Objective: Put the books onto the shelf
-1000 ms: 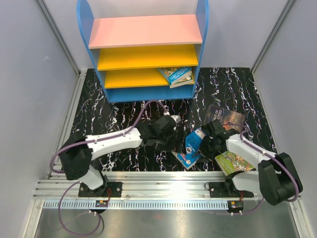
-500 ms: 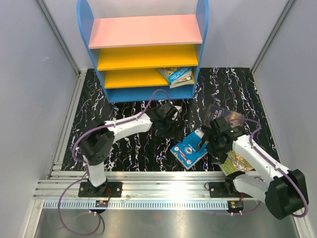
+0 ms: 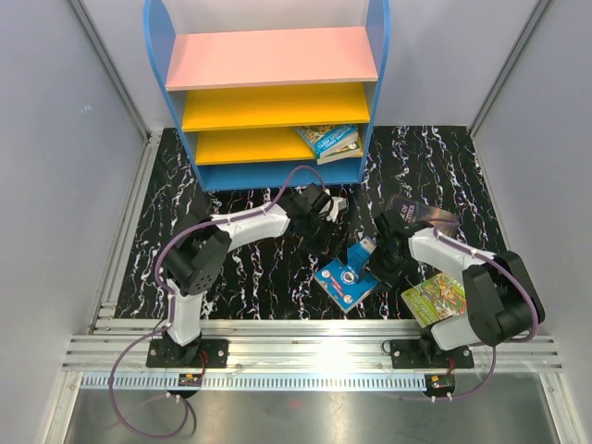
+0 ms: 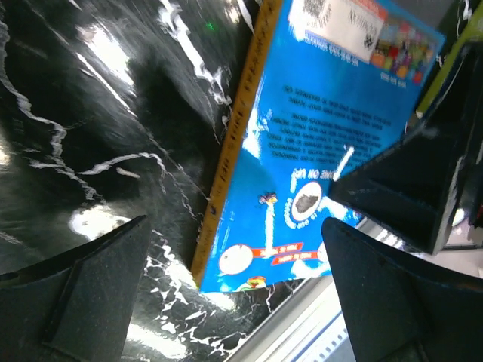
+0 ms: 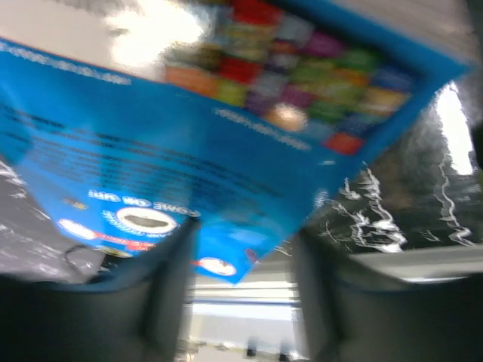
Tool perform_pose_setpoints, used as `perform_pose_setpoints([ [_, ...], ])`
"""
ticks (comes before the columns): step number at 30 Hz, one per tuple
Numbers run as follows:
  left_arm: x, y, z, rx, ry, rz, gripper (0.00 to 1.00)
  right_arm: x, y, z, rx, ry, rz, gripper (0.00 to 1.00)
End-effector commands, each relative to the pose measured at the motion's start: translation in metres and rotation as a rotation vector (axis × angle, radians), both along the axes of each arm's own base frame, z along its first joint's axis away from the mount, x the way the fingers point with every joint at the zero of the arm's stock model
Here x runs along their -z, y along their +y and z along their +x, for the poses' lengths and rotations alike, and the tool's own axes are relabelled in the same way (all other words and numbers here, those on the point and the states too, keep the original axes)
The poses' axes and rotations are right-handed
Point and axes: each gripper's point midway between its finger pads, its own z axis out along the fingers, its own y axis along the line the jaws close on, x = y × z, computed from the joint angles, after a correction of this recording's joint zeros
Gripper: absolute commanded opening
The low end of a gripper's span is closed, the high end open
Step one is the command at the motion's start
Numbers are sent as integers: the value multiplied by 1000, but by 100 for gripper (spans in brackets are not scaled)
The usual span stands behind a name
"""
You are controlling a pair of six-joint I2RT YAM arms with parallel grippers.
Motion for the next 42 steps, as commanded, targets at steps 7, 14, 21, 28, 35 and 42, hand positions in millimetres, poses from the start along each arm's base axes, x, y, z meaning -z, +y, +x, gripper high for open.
perform_pose_setpoints([
  [7, 0, -18, -30, 98, 120, -171, 99, 32, -11, 25, 25, -73, -104, 0],
  [14, -28, -9, -22, 51, 120, -255, 99, -27, -5, 52, -18, -266, -53, 0],
  [21, -62, 4, -9, -28, 190, -497, 99, -114, -3, 51, -28, -435, 25, 0],
  [28, -65, -9, -10, -96, 302, -689, 99, -141, 3, 38, -30, -472, 107, 0],
  [35, -78, -15, -8, -157, 452, -958, 99, -177, 6, 38, -32, -544, 152, 0],
  [42, -81, -23, -15, -121, 487, -1003, 99, -214, 11, 52, -34, -609, 173, 0],
])
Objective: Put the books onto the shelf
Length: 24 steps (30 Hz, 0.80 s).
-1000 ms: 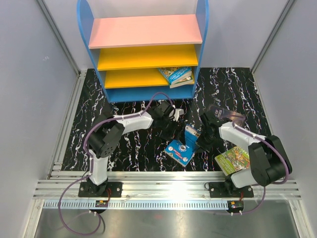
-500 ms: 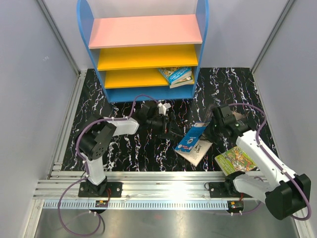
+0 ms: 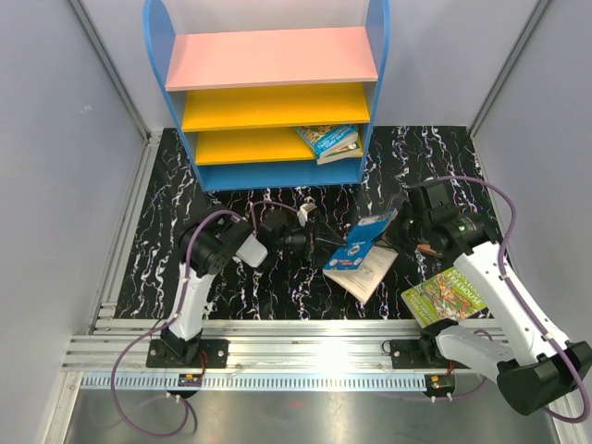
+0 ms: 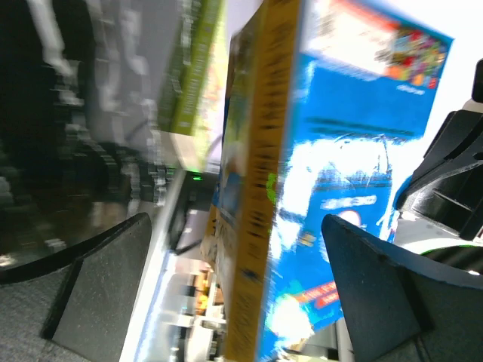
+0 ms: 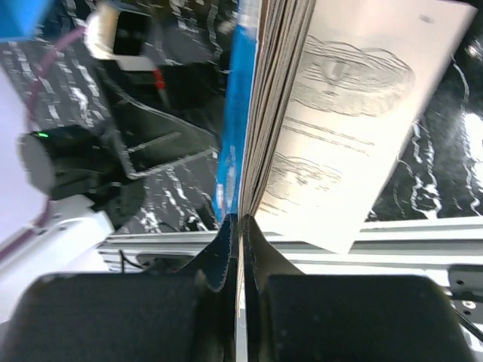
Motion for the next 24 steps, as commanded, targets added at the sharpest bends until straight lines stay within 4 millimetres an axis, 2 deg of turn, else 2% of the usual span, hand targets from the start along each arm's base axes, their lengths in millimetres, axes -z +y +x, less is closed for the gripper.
perform_pose_setpoints([
  [1, -55, -6, -9, 46, -152, -214, 99, -33, 9, 13, -13, -100, 55, 0],
  [2, -53, -9, -10, 44, -138, -222, 99, -33, 11, 15, -14, -102, 62, 0],
  [4, -64, -8, -10, 34, -126, -278, 99, -29, 14, 15, -19, -92, 72, 0],
  [8, -72, -12, -8, 37, -121, -305, 99, -25, 19, 16, -38, -129, 108, 0],
  [10, -79, -13, -9, 46, -127, -319, 93, -8, 23, 9, -61, -114, 139, 0],
  [11, -82, -14, -9, 46, -127, -322, 85, -8, 27, 12, -62, -134, 167, 0],
  [12, -88, -15, -8, 49, -134, -335, 81, 9, 27, 7, -62, -106, 169, 0],
  [14, -98, -17, -10, 61, -145, -353, 69, 9, 32, 6, -56, -125, 222, 0],
  [15, -106, -19, -11, 73, -156, -367, 64, 16, 31, 4, -52, -119, 224, 0],
  [17, -115, -20, -13, 84, -171, -381, 52, 17, 29, 3, -48, -124, 217, 0],
  [18, -117, -20, -14, 87, -172, -385, 33, 15, 29, 4, -50, -132, 208, 0],
  [20, -123, -18, -15, 87, -173, -392, 15, 17, 24, 3, -51, -124, 177, 0],
  [21, -125, -18, -16, 89, -173, -394, 0, 15, 23, 4, -49, -125, 169, 0],
  [23, -131, -15, -16, 81, -183, -403, 0, 19, 17, -1, -37, -99, 136, 0],
  [24, -136, -14, -14, 75, -191, -409, 0, 14, 14, 1, -24, -109, 122, 5],
])
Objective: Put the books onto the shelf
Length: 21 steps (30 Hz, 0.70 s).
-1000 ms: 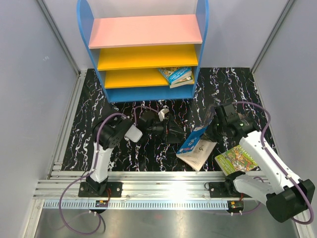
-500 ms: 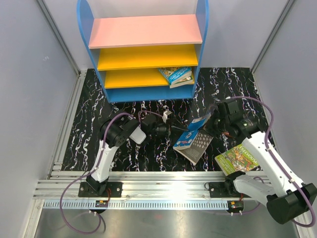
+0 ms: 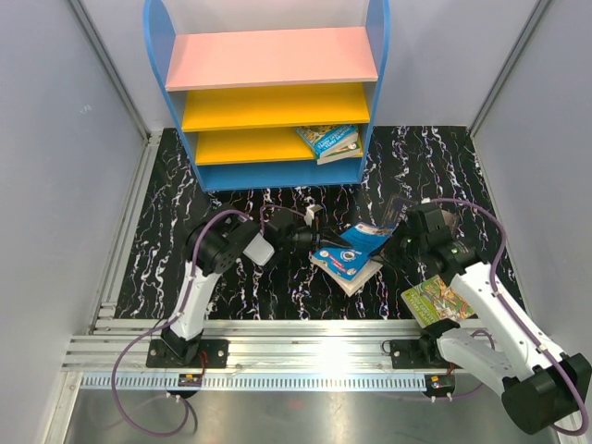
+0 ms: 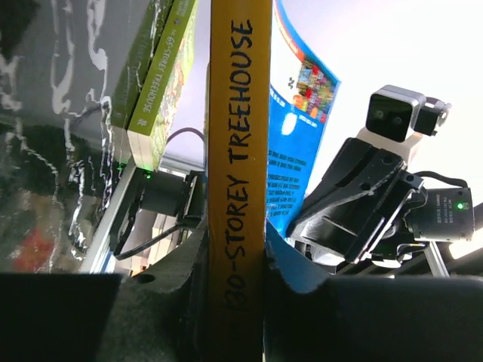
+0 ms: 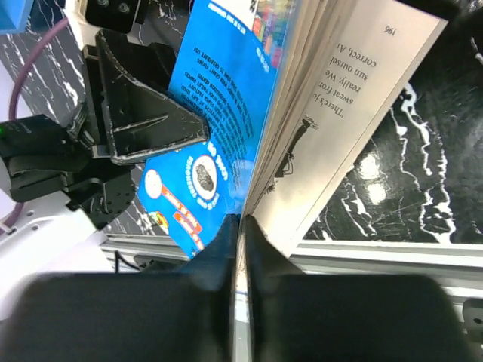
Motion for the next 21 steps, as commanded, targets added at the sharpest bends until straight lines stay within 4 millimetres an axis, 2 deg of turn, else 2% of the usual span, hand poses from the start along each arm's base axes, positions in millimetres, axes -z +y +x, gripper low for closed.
perform_pose_setpoints([
  [1, -120, 8, -18, 9, -404, -363, 0, -31, 7, 9, -19, -76, 25, 16],
  [2, -124, 13, -12, -12, -412, -361, 0, -30, 3, 4, -17, -55, 4, 33],
  [4, -140, 19, -4, -47, -448, -359, 0, -41, -5, 3, 6, -71, -25, 67],
  [5, -152, 25, 7, -80, -478, -352, 0, -47, -11, -1, 19, -74, -44, 71],
  [6, -148, 27, 15, -96, -477, -328, 0, -49, -13, -3, 19, -68, -48, 71],
  [7, -166, 32, 18, -115, -518, -332, 0, -53, -17, -6, 29, -80, -59, 72],
  [8, -173, 39, 29, -146, -548, -310, 0, -54, -20, -12, 33, -67, -69, 72],
  [9, -171, 39, 42, -170, -573, -233, 0, -64, -23, -15, 39, -91, -61, 72],
  [10, -191, 49, 50, -203, -633, -207, 0, -66, -25, -18, 49, -90, -62, 73],
  [11, -196, 52, 56, -220, -669, -158, 0, -68, -29, -24, 53, -87, -66, 73],
  [12, -186, 52, 75, -247, -713, -5, 0, -73, -31, -29, 61, -102, -57, 74],
  [13, -198, 62, 83, -290, -764, 72, 0, -75, -34, -32, 70, -105, -56, 75],
  [14, -197, 66, 93, -314, -790, 161, 0, -75, -36, -38, 76, -94, -59, 75],
  [15, -177, 77, 106, -346, -795, 326, 0, -79, -39, -42, 80, -111, -53, 76],
  [16, -194, 81, 115, -384, -829, 344, 0, -79, -41, -45, 84, -112, -57, 76],
  [19, -197, 103, 141, -494, -808, 432, 0, -80, -48, -54, 90, -108, -77, 78],
  [21, -186, 117, 152, -559, -759, 531, 0, -79, -50, -59, 88, -99, -79, 78],
])
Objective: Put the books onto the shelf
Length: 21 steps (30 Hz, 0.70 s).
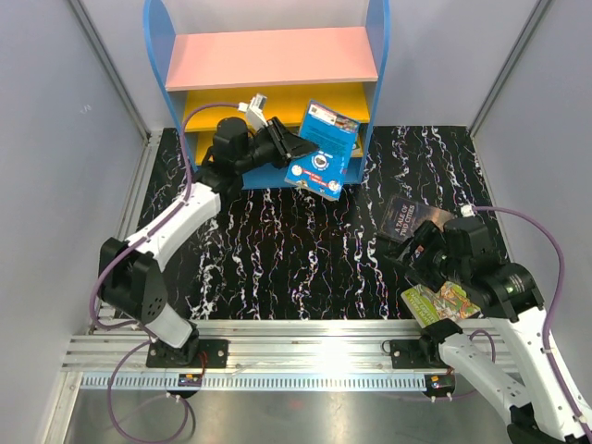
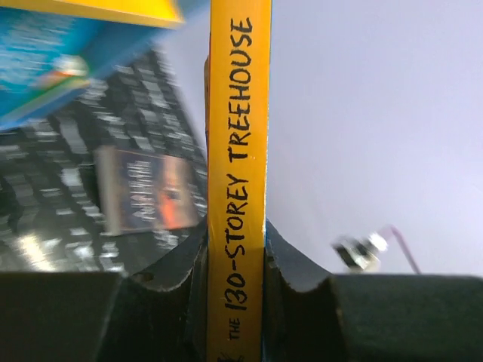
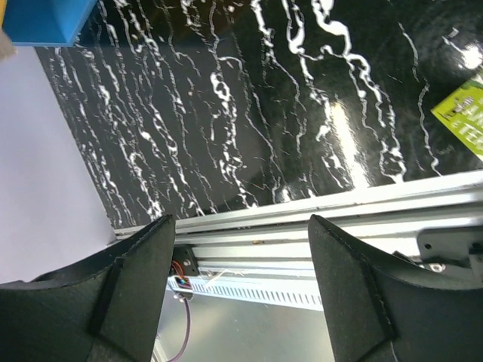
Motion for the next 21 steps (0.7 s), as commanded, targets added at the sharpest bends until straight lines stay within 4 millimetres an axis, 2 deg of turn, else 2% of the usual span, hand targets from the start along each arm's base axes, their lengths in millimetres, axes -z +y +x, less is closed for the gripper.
perform_pose_setpoints([
  [1, 57, 34, 25, -209, 121, 222, 0, -2, -9, -9, 21, 18, -34, 78],
  [4, 65, 47, 26, -296, 180, 227, 0, -2, -11, -12, 14, 20, -47, 78],
  [5, 76, 50, 25, -319, 215, 221, 0, -1, -12, -14, 12, 28, -52, 78],
  [6, 69, 52, 21, -325, 198, 191, 0, -1, -13, -15, 9, 28, -55, 78],
  [8, 78, 58, 19, -366, 177, 137, 0, 2, -13, -17, 4, 42, -62, 78],
  [9, 66, 63, 13, -386, 143, 98, 0, 2, -14, -18, 1, 45, -63, 78],
  [11, 68, 72, 12, -441, 130, 14, 0, 3, -14, -20, -3, 49, -65, 78],
  [14, 47, 80, 15, -480, 92, -111, 0, 4, -15, -24, -18, 58, -73, 78],
  [18, 39, 77, 18, -474, 97, -174, 0, 4, -19, -30, -19, 65, -87, 77],
  [21, 32, 83, 20, -504, 98, -193, 0, 3, -22, -35, -19, 66, -98, 78],
])
